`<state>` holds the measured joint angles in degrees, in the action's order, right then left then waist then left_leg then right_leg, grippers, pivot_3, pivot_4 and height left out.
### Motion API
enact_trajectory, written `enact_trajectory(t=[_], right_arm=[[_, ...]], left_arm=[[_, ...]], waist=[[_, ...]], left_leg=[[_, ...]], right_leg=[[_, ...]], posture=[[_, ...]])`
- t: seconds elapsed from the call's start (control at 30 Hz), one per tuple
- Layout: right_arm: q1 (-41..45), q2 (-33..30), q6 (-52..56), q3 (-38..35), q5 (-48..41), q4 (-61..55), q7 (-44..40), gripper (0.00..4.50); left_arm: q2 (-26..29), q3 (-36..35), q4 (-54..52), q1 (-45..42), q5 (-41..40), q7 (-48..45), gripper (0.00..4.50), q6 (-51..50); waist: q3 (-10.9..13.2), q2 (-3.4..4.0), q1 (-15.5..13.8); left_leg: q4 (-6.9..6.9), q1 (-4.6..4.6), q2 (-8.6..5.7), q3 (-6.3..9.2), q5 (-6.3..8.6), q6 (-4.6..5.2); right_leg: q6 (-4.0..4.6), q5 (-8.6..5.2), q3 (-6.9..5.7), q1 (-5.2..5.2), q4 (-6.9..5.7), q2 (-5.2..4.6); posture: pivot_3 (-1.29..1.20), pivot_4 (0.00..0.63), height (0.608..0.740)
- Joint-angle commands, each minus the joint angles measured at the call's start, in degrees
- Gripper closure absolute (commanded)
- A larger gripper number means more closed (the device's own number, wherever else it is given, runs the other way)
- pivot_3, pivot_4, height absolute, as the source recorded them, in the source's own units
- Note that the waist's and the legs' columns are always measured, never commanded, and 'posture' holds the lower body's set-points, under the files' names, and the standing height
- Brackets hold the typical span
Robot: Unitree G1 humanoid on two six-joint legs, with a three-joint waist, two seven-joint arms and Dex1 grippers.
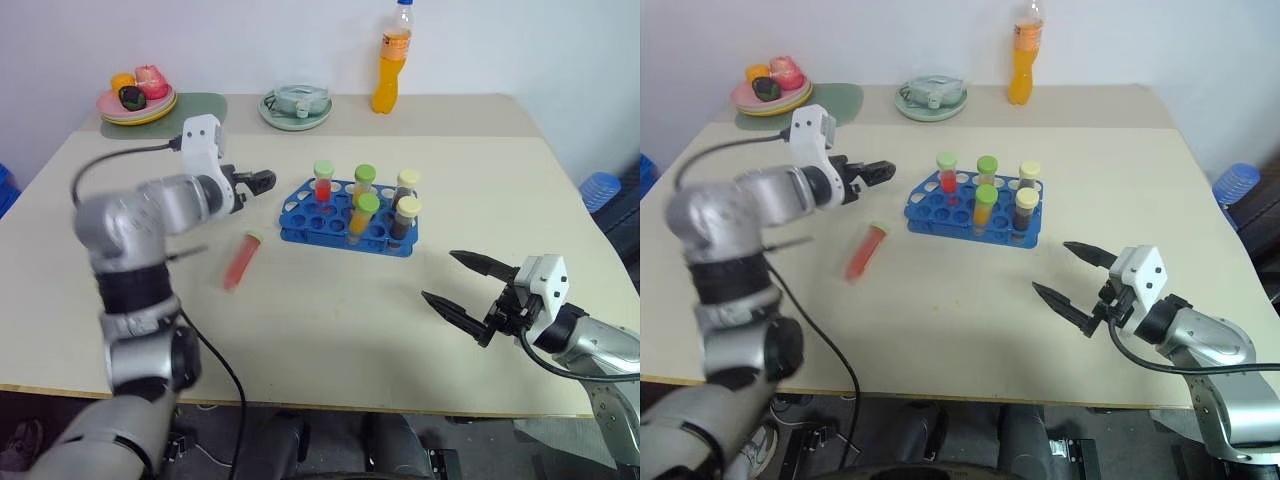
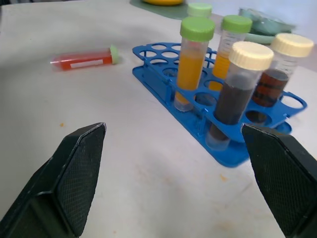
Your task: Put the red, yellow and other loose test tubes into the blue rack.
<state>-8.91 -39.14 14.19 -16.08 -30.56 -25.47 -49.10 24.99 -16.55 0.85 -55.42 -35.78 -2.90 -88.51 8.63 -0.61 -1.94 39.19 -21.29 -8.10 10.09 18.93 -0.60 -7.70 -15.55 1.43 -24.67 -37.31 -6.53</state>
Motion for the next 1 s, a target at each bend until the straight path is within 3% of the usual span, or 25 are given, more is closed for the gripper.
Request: enact_trajectory(t=[0.03,0.17,0.3,0.9,1.0], right_arm=[[0.1,0.3,-1.5,-0.2,0.0,0.4,-1.0,0.00],[-0.4,0.4,-1.6,-0.3,0.0,0.5,-1.2,0.00],[-0.9,0.7,-1.7,-0.2,0.1,0.2,-1.0,0.00],[-5.0,1.7,-1.4,-1.1,-0.3,-3.2,1.4,0.00],[-5.5,1.9,-1.7,-1.1,-0.3,-3.3,1.3,0.00]], left_arm=[[8.6,7.0,7.4,-1.8,-7.5,-3.2,0.33,-4.0],[15.6,15.3,13.4,-3.4,-12.6,-3.7,0.33,-4.0],[17.4,19.5,18.0,-5.5,-14.8,-2.9,0.33,-4.0],[11.8,28.6,30.2,-10.2,-10.5,-3.2,0.33,-4.0],[10.7,29.2,31.4,-10.2,-9.3,-3.8,1.15,-4.0]], waist=[[0.0,0.06,0.5],[0.0,0.05,1.1],[0.0,0.05,1.1],[0.0,0.05,1.2],[0.0,0.05,1.3]], left_leg=[[-0.06,0.04,0.01,0.00,0.00,0.00],[-0.04,0.04,0.01,0.05,-0.01,-0.03],[-0.04,0.03,0.00,0.07,-0.01,-0.03],[-0.03,0.00,-0.02,0.04,-0.01,-0.03],[-0.02,-0.01,-0.02,0.04,-0.01,-0.03]], right_leg=[[0.00,0.00,0.01,0.00,0.00,-0.01],[0.00,0.00,0.00,0.01,-0.01,0.00],[0.00,0.00,0.00,0.00,-0.02,-0.01],[0.00,0.00,0.03,-0.05,-0.04,-0.01],[0.00,0.00,0.03,-0.05,-0.04,-0.01]], posture=[[0.00,0.150,0.740],[0.00,0.150,0.740],[0.00,0.150,0.740],[0.00,0.150,0.740],[0.00,0.150,0.740]])
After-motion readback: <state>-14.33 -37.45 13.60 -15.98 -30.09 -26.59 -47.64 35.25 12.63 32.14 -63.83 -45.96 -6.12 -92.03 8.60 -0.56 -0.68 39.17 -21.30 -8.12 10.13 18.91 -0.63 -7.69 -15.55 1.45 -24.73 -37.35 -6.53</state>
